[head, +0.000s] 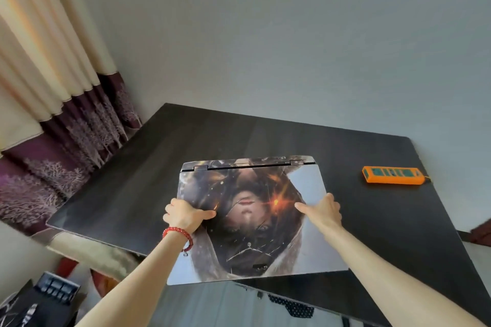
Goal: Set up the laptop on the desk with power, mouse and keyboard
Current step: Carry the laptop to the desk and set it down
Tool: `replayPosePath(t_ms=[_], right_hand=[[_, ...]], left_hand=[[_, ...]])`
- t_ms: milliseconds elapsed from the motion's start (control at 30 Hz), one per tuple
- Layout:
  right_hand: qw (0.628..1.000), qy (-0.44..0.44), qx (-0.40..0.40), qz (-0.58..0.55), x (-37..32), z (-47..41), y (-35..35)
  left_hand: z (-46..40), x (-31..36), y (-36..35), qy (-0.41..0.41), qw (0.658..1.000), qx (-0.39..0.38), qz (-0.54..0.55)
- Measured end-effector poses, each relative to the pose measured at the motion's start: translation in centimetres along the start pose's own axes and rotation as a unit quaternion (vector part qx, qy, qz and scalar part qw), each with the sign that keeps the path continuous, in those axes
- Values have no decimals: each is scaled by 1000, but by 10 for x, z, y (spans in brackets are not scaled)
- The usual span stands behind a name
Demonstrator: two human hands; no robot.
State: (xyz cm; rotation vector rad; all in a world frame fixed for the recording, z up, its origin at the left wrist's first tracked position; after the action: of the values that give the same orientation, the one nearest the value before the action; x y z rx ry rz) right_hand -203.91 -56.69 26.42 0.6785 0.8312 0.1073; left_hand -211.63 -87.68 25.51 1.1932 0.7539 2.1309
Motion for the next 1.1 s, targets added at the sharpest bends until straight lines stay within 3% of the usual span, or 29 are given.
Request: replayPosePath(t_ms=[533,867,1100], right_hand=[[985,-150,48,-71,-80,-244,-64],[972,-223,73,23,-74,-307,-58],[973,-193,77,99,-71,-315,-63]], left_hand=[[-305,136,-61,12,988,-127,-89],[-349,174,-97,-9,973,-136,-187],[-356,178,-103,-17,971,-133,-197]])
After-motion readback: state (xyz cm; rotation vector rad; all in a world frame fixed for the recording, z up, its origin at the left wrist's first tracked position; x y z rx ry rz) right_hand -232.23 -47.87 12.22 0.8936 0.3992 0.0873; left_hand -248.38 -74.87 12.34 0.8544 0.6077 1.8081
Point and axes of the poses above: each hand's wrist, its own z-axis away from the middle knuckle, its own y-axis out of the back of the hand, x = y × z, the point moved 4 cm from there along -z, towards the middle knuckle, and after that the axes turned 8 degrees about -x, right-handed, at the moved point
